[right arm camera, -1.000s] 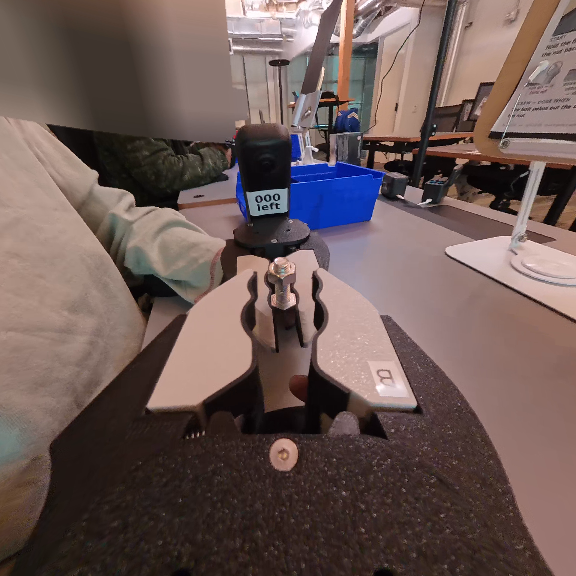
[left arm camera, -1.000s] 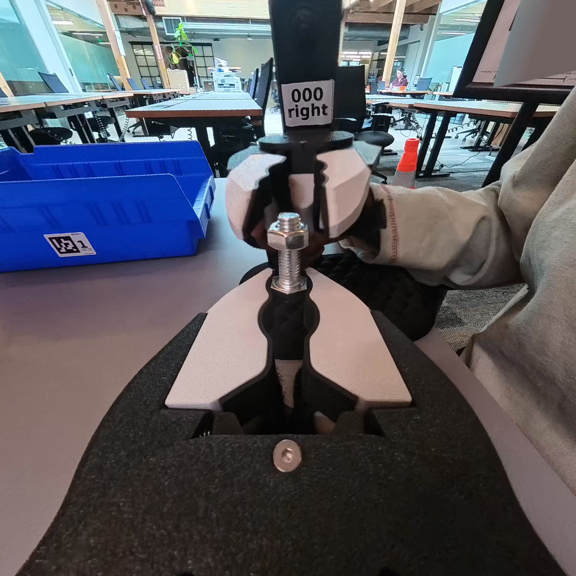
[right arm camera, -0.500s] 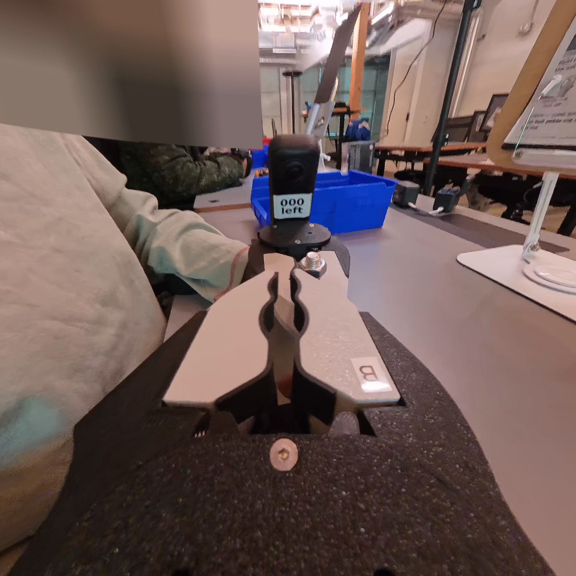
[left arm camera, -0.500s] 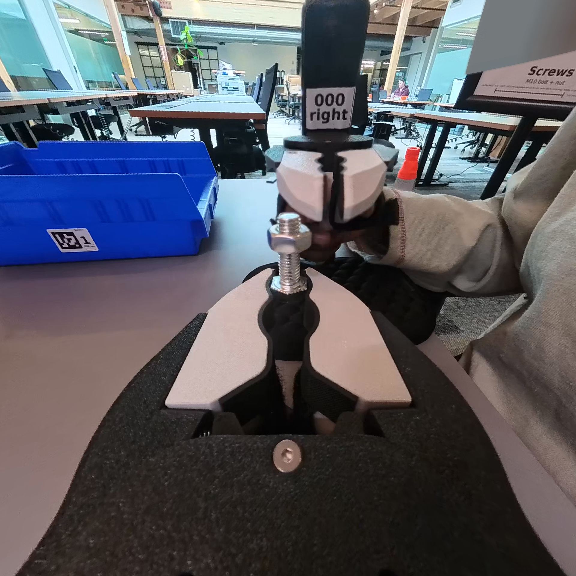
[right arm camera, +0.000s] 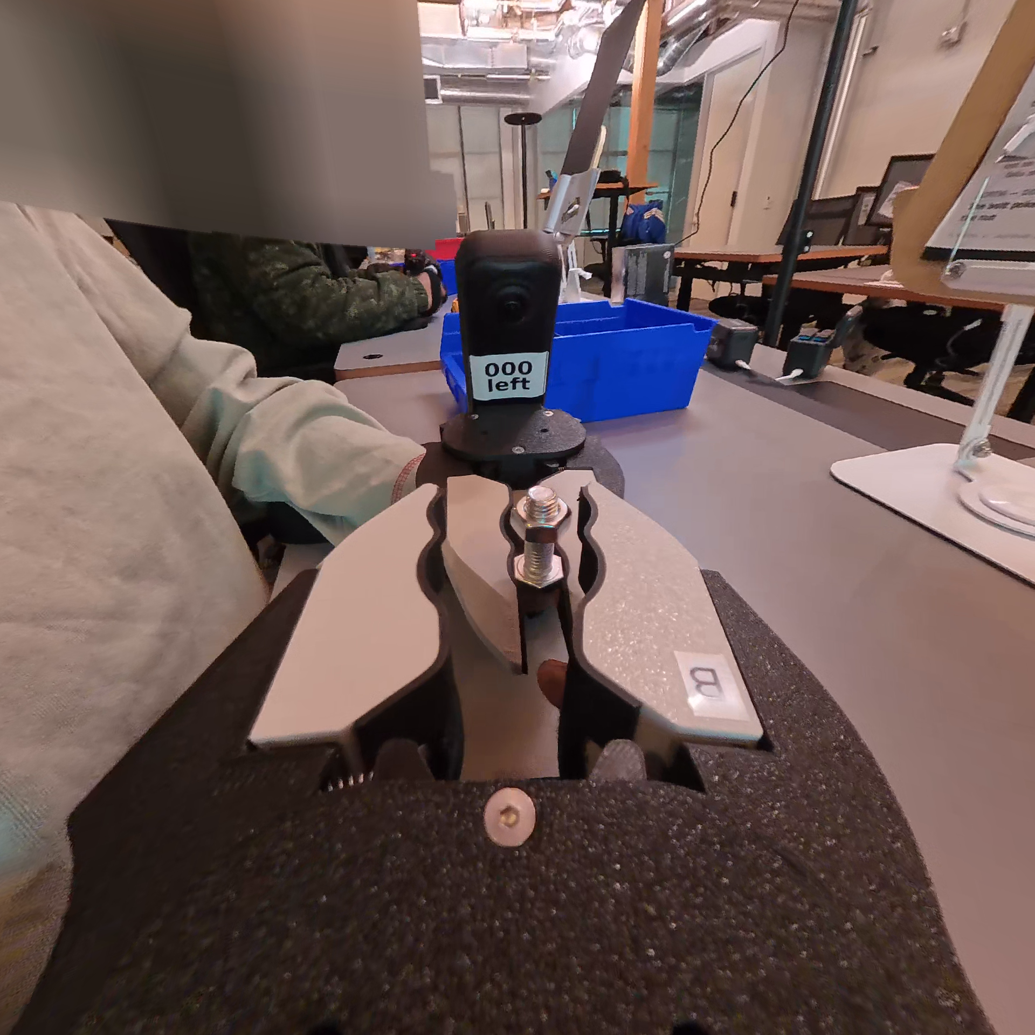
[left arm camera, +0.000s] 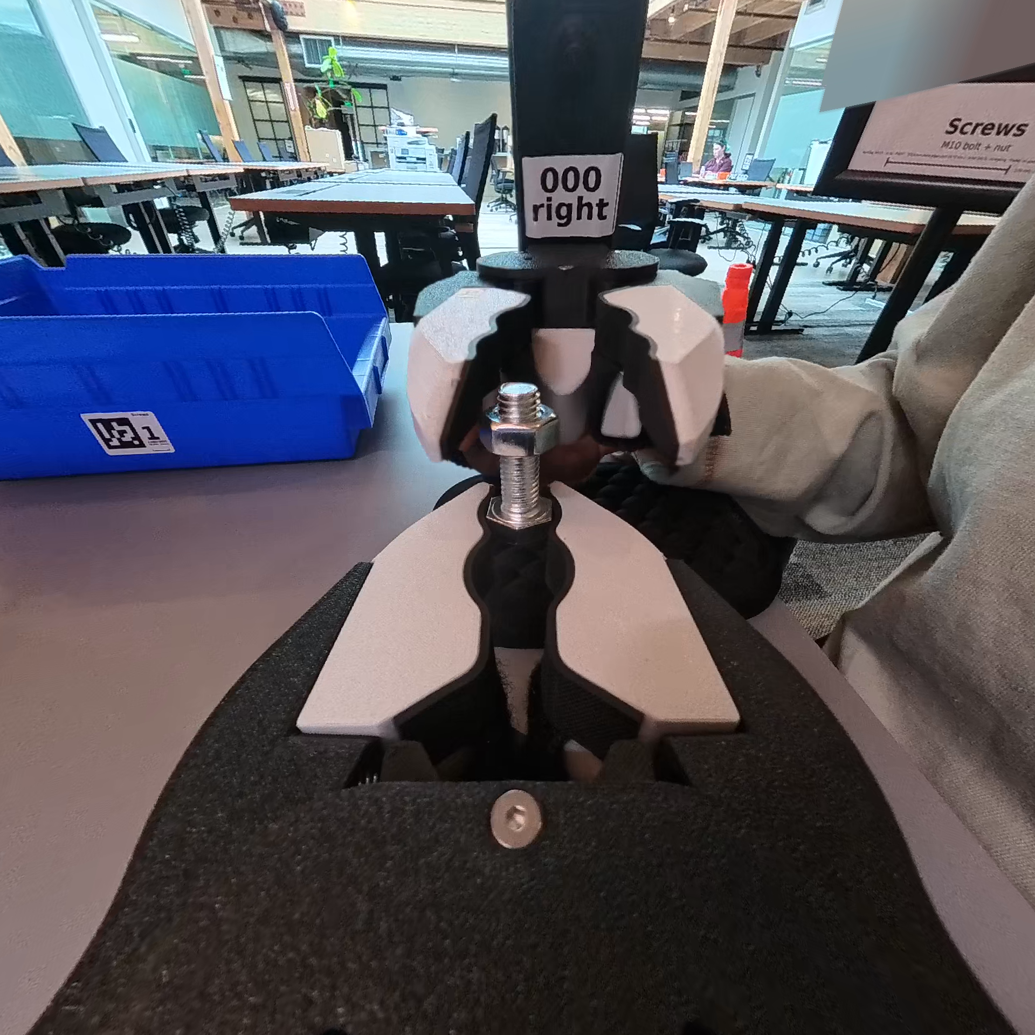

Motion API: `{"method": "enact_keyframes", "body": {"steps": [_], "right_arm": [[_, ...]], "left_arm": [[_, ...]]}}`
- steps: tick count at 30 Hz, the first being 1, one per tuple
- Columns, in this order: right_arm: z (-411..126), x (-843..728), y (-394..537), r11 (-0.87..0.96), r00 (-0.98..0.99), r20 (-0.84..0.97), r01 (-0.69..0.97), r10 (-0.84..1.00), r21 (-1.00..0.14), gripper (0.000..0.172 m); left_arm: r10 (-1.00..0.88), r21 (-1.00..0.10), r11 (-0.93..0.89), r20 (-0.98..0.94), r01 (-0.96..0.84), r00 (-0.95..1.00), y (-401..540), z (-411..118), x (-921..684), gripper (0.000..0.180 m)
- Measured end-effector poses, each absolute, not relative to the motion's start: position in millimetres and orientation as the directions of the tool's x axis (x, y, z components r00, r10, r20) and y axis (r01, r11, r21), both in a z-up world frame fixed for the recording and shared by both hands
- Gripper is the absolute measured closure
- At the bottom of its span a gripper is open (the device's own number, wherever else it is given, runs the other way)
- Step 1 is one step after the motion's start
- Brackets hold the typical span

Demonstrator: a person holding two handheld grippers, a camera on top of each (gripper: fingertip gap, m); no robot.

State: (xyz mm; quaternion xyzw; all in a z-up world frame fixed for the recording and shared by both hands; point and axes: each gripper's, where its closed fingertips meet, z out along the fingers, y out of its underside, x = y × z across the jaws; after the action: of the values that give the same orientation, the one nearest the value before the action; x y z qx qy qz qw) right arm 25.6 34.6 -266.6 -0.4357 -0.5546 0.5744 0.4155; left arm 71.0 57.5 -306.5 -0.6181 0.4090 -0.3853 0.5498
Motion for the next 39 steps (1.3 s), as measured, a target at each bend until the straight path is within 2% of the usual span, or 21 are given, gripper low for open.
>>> {"method": "enact_keyframes", "body": {"steps": [5,7,8,12,20,26,32,34,35,39], "right_arm": [[-269,34,37,-0.030,-0.253,-0.036,0.028,0.967,-0.999,0.132],[-270,45,42,-0.036,-0.228,-0.042,0.030,0.973,-0.999,0.151],[-268,51,41,-0.038,-0.236,-0.040,0.013,0.971,-0.999,0.171],[-264,58,41,-0.049,-0.231,-0.043,-0.020,0.972,-0.999,0.172],[-267,39,45,-0.048,-0.211,-0.045,-0.008,0.976,-0.999,0.140],[-267,27,39,-0.045,-0.251,-0.046,0.010,0.967,-0.999,0.132],[-271,31,37,-0.030,-0.251,-0.041,0.046,0.967,-0.998,0.138],[-273,42,42,-0.031,-0.224,-0.043,0.056,0.974,-0.998,0.148],[-273,48,42,-0.029,-0.230,-0.041,0.054,0.972,-0.998,0.168],[-266,60,42,-0.055,-0.234,-0.053,0.000,0.971,-0.998,0.172]], "left_arm": [[-0.927,-0.995,-0.064,0.031,-0.075,0.374,58,-306,70,0.167],[-0.927,-0.995,-0.062,0.029,-0.076,0.374,58,-306,70,0.167],[-0.926,-0.995,-0.063,0.030,-0.077,0.375,58,-306,70,0.167],[-0.927,-0.995,-0.066,0.033,-0.075,0.375,58,-306,70,0.167],[-0.928,-0.995,-0.062,0.029,-0.077,0.371,57,-306,71,0.167],[-0.930,-0.995,-0.061,0.028,-0.080,0.366,56,-306,71,0.167],[-0.929,-0.995,-0.060,0.027,-0.078,0.369,57,-306,71,0.167],[-0.929,-0.995,-0.056,0.022,-0.082,0.369,56,-306,71,0.167],[-0.928,-0.995,-0.057,0.023,-0.081,0.373,57,-306,71,0.167],[-0.927,-0.995,-0.065,0.034,-0.070,0.374,58,-305,70,0.167]]}}
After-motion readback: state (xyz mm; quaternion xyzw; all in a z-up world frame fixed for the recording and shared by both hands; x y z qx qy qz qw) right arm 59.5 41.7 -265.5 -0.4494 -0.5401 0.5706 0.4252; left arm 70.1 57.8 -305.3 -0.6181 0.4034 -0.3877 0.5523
